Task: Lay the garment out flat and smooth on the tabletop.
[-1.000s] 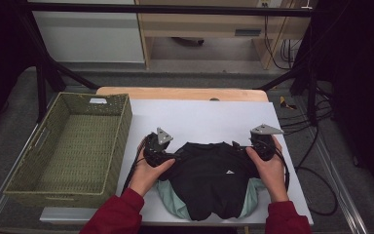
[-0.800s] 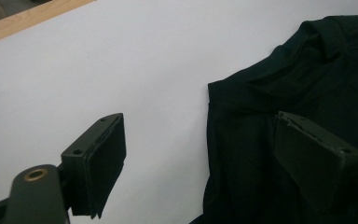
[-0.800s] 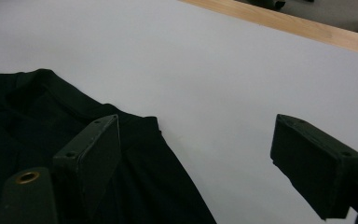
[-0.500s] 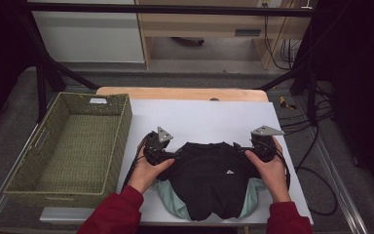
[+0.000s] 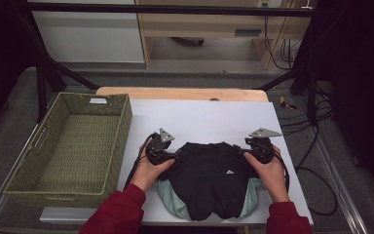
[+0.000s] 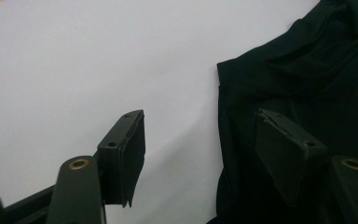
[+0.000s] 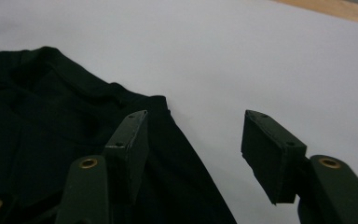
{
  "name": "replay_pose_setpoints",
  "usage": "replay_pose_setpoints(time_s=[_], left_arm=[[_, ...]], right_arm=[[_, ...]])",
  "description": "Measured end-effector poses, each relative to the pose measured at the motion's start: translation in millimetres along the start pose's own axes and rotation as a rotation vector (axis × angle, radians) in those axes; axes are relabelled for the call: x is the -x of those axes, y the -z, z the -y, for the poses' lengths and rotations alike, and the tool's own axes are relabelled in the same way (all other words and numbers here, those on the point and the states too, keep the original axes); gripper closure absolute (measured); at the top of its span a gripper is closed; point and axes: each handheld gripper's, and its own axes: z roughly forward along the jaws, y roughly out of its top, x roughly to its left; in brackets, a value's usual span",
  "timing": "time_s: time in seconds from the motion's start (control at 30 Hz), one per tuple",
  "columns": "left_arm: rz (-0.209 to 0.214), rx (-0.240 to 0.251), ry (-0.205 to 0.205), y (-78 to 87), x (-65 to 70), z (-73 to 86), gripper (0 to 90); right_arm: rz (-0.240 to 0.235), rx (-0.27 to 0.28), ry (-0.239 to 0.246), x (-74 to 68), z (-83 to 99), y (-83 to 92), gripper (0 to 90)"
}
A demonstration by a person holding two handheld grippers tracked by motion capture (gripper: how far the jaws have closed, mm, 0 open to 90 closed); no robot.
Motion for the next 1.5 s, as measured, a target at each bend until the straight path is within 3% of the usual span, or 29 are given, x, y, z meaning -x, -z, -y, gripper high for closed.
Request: replay_pose_setpoints(time_s=[0.13,0.37,0.6,0.67,0.8,1.0,1.13,1.2,1.27,1.5], left_arm=[[0.014,-0.023,0.007,-5.0,1.0,4.9,35.5],[0.052,-0.055,-0.018,-9.2,8.3,11.4,40.6],[0.107,-0.067,-0.034,-6.7,11.0,10.3,65.6],[0.116,-0.072,-0.039,-6.7,10.9,9.7,76.3],[0.122,-0.082,-0.054,-6.9,9.9,7.0,87.8],[-0.008,0.001,-0.067,-3.8,-0.2,-5.0,88.7],[0.0,-0.008,-0.057,-8.0,-1.3,-3.3,87.3],[-0.017,0.017,-0.045,-4.2,-1.3,-2.4,80.4],[0.006,0.035,-0.019,0.6,-1.9,-1.3,72.2],[0.045,-0.045,-0.035,-6.8,6.1,7.5,50.8]], right_arm=[[-0.006,-0.015,-0.014,1.4,5.2,-1.9,42.0],[-0.013,-0.043,-0.021,1.7,12.6,-1.7,42.9],[-0.014,-0.108,-0.017,-0.5,23.3,-7.6,44.0],[-0.017,-0.117,-0.018,-0.6,25.6,-8.9,49.2],[-0.021,-0.123,-0.007,-3.0,28.1,-9.8,58.2],[-0.026,-0.12,-0.01,-2.9,28.3,-9.4,59.6],[-0.023,-0.119,-0.013,-3.2,28.1,-9.5,53.9],[-0.02,-0.12,-0.016,-2.9,28.1,-9.2,51.9],[-0.015,-0.121,-0.024,-2.5,28.3,-8.9,50.0],[-0.026,-0.133,-0.022,-5.2,28.5,-8.5,48.6]])
